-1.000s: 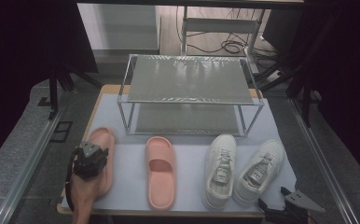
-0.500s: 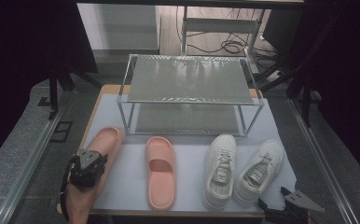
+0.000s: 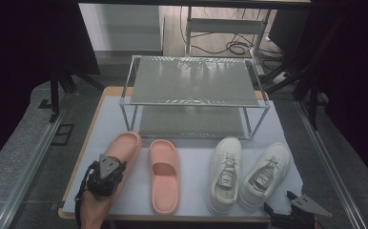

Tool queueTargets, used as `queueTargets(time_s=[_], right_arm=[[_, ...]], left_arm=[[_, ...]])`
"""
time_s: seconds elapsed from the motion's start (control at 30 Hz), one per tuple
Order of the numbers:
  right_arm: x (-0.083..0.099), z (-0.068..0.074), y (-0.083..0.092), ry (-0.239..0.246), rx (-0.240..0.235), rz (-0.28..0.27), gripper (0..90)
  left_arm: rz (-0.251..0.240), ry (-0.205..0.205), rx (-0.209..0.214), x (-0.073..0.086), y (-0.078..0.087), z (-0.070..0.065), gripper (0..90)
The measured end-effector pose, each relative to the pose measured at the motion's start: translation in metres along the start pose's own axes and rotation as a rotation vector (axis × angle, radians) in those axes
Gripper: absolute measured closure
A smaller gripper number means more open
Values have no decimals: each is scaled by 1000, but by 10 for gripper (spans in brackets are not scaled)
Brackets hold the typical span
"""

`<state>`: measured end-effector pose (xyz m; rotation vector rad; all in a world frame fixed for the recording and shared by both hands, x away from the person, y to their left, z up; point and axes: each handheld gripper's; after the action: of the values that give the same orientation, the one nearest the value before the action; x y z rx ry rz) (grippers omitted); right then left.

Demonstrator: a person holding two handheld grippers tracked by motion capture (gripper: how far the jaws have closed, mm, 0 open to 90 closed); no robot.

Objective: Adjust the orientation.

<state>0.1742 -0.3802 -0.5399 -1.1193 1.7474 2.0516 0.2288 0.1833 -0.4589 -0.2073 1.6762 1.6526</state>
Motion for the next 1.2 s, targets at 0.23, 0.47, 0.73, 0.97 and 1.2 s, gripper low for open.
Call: queueTargets(time_s=[0.23,0.47,0.73,0.97,1.2], right_arm=[[0,0,0,0,0,-1,0],[0,0,0,2,1,-2,0],[0,0,0,1,-1,-2,0],[0,0,0,2,0,-3,0],[0,0,0,2,-1,-3,0]], left_arm=[[44,-19,-30,-11,-20,-9,833],[71,-44,-44,-21,-34,-20,834],[66,-58,-39,-32,-41,-27,836],[56,-52,-25,-40,-51,-28,837],[37,-30,-16,-49,-61,-27,837]])
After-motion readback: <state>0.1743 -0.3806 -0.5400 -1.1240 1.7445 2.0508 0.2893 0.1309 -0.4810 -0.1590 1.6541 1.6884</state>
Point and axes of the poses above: each handheld gripper's, and its own axes: y roughly backward along the jaws, x roughly out of its underside, z roughly to its left, and after that the axes turned 15 degrees about z, right-handed
